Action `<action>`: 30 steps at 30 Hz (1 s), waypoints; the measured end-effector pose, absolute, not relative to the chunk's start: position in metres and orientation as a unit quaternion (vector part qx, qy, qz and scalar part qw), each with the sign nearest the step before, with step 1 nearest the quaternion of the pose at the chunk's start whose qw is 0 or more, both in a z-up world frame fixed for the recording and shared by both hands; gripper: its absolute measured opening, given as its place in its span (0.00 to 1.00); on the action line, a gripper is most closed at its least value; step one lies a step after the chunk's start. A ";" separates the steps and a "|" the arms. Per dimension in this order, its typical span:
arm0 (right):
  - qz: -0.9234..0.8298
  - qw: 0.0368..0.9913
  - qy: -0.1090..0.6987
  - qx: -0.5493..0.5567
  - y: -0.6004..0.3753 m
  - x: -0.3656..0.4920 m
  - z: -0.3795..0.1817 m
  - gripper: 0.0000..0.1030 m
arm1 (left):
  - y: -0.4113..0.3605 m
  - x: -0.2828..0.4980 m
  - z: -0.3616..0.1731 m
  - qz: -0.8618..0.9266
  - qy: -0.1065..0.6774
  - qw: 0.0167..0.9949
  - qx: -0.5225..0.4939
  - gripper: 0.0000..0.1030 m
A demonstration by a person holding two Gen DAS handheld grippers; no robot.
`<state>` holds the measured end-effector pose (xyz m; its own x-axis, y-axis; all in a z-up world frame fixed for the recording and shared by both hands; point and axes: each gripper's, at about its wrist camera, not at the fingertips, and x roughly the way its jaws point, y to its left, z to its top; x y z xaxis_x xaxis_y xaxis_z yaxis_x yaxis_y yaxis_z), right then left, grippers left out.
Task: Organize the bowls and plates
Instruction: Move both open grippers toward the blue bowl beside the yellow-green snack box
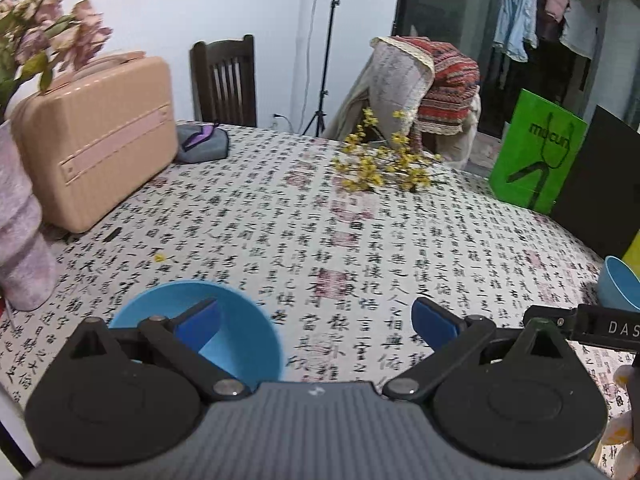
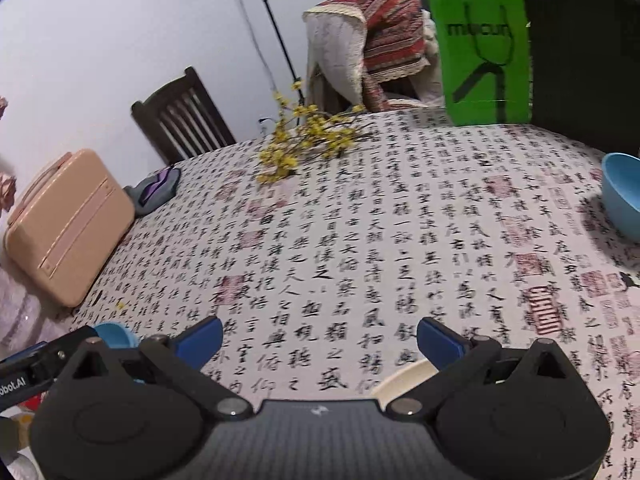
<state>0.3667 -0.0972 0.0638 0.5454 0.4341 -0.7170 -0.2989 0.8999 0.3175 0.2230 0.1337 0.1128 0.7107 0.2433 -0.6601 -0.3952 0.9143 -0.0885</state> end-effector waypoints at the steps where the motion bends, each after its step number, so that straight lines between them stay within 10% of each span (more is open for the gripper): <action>1: 0.206 0.876 0.428 0.081 -0.102 0.367 0.064 1.00 | 0.130 0.225 0.113 0.170 0.339 0.919 -0.111 1.00; 30: 0.110 0.895 0.414 0.124 -0.237 0.371 0.063 1.00 | 0.023 0.279 0.112 0.083 0.347 0.931 -0.079 1.00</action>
<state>0.3711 -0.2367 0.0628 0.6324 0.2996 -0.7144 -0.0948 0.9452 0.3124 0.2788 0.0230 0.1125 0.7450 0.0998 -0.6596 -0.2091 0.9738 -0.0889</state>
